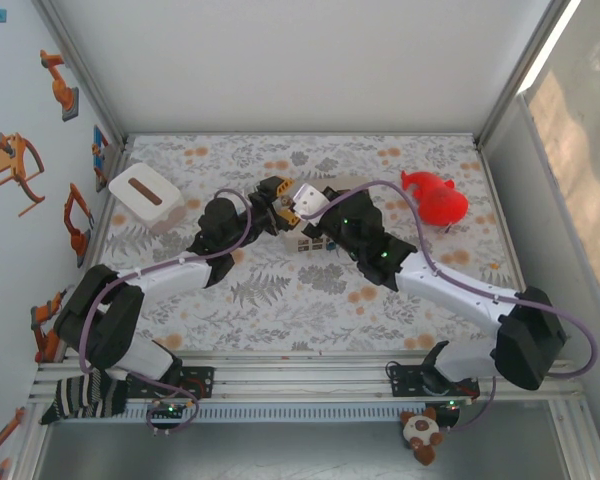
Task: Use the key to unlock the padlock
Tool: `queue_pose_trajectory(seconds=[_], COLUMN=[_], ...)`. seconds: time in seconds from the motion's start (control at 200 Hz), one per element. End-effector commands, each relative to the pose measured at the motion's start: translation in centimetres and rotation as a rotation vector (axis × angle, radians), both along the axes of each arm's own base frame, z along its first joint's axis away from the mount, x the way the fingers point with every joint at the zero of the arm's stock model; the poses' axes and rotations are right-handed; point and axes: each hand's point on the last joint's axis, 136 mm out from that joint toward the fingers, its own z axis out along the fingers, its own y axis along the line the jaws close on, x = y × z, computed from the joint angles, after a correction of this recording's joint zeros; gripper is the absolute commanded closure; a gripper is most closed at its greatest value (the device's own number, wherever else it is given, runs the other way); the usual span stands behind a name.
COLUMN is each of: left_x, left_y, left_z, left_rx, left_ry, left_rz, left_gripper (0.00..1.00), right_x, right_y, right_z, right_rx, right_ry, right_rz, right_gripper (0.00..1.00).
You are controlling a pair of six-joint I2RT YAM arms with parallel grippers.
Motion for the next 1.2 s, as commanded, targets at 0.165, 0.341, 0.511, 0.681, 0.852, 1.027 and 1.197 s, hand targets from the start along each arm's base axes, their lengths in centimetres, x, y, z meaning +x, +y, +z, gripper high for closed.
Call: queue_pose_trajectory(seconds=[0.165, 0.341, 0.511, 0.681, 0.852, 1.027, 1.197], left_x=[-0.1, -0.1, 0.0, 0.1, 0.2, 0.2, 0.2], left_y=[0.1, 0.1, 0.3, 0.4, 0.4, 0.3, 0.3], left_z=[2.7, 2.6, 2.3, 1.9, 1.7, 1.6, 1.4], left_rx=[-0.109, -0.111, -0.111, -0.108, -0.106, -0.104, -0.092], left_ry=[0.024, 0.027, 0.034, 0.041, 0.044, 0.046, 0.048], left_rz=[0.004, 0.009, 0.021, 0.031, 0.031, 0.030, 0.031], left_gripper=[0.37, 0.40, 0.46, 0.54, 0.61, 0.70, 0.79], right_x=[0.6, 0.6, 0.2, -0.4, -0.7, -0.6, -0.5], right_y=[0.3, 0.5, -0.1, -0.9, -1.3, -1.4, -1.2], right_z=[-1.1, -1.3, -1.3, -1.4, -1.6, -1.4, -1.4], right_rx=[0.034, 0.042, 0.047, 0.047, 0.047, 0.054, 0.058], right_ry=[0.040, 0.054, 0.062, 0.073, 0.081, 0.076, 0.079], right_rz=[0.013, 0.017, 0.013, 0.001, -0.006, -0.011, -0.010], right_gripper=[1.00, 1.00, 1.00, 1.00, 1.00, 1.00, 1.00])
